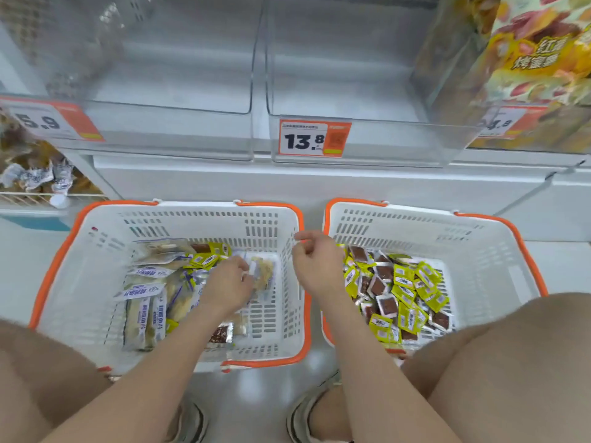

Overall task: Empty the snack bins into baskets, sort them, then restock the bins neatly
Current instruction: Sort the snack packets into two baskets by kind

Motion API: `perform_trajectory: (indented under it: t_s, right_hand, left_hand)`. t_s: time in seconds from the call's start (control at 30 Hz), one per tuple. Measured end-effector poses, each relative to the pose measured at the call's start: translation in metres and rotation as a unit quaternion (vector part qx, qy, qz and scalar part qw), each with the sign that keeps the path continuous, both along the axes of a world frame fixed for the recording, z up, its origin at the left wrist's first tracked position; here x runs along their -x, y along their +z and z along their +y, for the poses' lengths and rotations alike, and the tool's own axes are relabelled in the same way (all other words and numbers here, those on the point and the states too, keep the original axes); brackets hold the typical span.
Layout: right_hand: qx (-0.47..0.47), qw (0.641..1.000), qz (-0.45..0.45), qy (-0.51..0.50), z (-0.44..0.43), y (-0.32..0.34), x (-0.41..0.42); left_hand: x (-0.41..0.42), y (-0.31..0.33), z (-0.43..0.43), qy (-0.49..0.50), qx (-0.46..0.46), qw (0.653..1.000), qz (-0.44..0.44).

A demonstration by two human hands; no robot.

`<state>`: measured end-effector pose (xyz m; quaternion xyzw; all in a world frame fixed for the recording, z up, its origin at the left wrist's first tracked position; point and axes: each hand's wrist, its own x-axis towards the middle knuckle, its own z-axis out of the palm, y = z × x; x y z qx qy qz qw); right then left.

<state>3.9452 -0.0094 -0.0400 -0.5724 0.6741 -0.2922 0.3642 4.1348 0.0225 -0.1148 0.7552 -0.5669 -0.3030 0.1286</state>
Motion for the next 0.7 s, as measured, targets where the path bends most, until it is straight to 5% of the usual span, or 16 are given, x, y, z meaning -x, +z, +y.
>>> perform_trajectory:
  t_s: [0.1,0.2,0.37,0.53,0.7]
  right_hand:
    - [-0.04,0.984,0.03,0.169,0.013,-0.027,-0.052]
    - [-0.109,0.951,0.112,0.268,0.023,-0.061,-0.082]
    - [-0.165,0.912,0.211,0.31,0.017,-0.113,-0.109]
    - [-0.109,0.865,0.29,0.394,-0.018,-0.144,-0.134]
    - [-0.128,0.749,0.377,0.53,-0.027,-0.173,-0.132]
  left_hand:
    - [-0.048,-0.04,0.019,0.079,-0.154,0.983,-0.068]
    - [-0.081,-0.063,0.036,0.119,-0.212,0.966,-0.092]
    - [-0.102,-0.068,0.033,-0.03,-0.094,0.985,-0.138]
    - [-0.103,-0.069,-0.014,-0.125,-0.022,0.968,-0.215]
    - [-0.115,-0.091,-0.048,-0.193,-0.03,0.927,-0.32]
